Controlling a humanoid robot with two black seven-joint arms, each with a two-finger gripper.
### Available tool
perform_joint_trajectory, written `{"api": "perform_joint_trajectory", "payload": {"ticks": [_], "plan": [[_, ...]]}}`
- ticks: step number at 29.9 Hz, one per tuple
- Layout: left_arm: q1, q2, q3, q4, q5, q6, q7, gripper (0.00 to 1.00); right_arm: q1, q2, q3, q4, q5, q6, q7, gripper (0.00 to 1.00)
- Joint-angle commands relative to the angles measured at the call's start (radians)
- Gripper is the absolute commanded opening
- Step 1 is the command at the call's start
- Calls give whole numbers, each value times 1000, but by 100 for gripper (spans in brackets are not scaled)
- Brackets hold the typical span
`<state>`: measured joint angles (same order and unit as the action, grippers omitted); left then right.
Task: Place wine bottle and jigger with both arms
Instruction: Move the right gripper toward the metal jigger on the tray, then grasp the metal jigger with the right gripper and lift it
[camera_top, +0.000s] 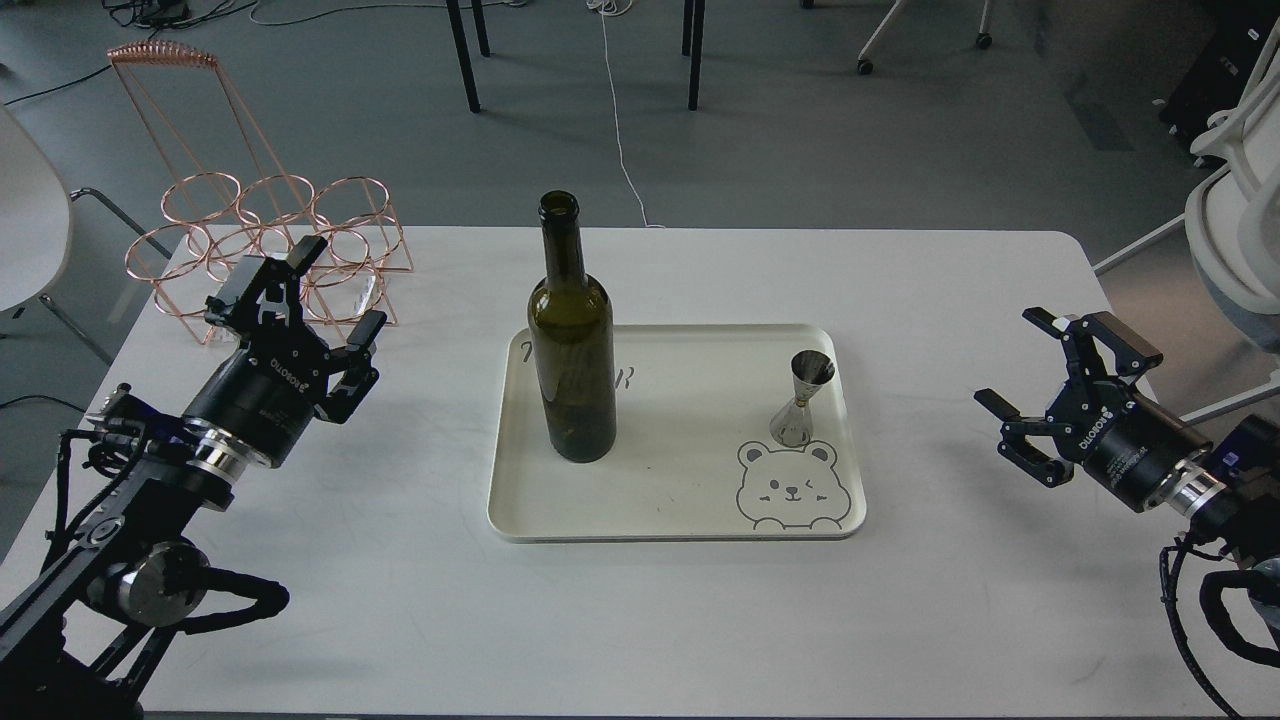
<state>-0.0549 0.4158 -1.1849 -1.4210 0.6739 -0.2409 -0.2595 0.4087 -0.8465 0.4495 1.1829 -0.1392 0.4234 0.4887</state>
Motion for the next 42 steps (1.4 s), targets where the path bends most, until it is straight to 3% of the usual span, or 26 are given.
{"api": "perform_joint_trajectory", "payload": {"ticks": [1,3,8,12,14,18,20,25,29,42], "plan": [[13,0,5,-7,21,3,-3,98,2,3,3,1,-6,-15,0,98],[15,5,5,-6,19,6,0,98,7,-2,9,12,-78,-40,0,98],[12,9,1,-6,7,-5,-17,98,35,-58,23,46,-504,-152,0,98],[9,15,2,-3,19,-5,-124,98,38,-106,23,121,-901,-280,0,98],[7,21,5,-4,19,-5,-158,98,38,-108,18,133,-1096,-383,0,98],[10,21,5,-9,19,-3,-164,98,35,-94,5,117,-1420,-627,0,98],[12,21,5,-10,19,-3,-164,98,36,-66,-2,92,-1480,-679,0,98],[14,17,5,-12,19,-3,-164,98,61,117,-8,-95,-1638,-912,0,98],[14,20,5,-19,19,-5,-164,98,88,246,-26,-201,-1704,-912,0,98],[15,18,5,-29,19,-6,-164,98,139,455,-66,-357,-1841,-912,0,96]]}}
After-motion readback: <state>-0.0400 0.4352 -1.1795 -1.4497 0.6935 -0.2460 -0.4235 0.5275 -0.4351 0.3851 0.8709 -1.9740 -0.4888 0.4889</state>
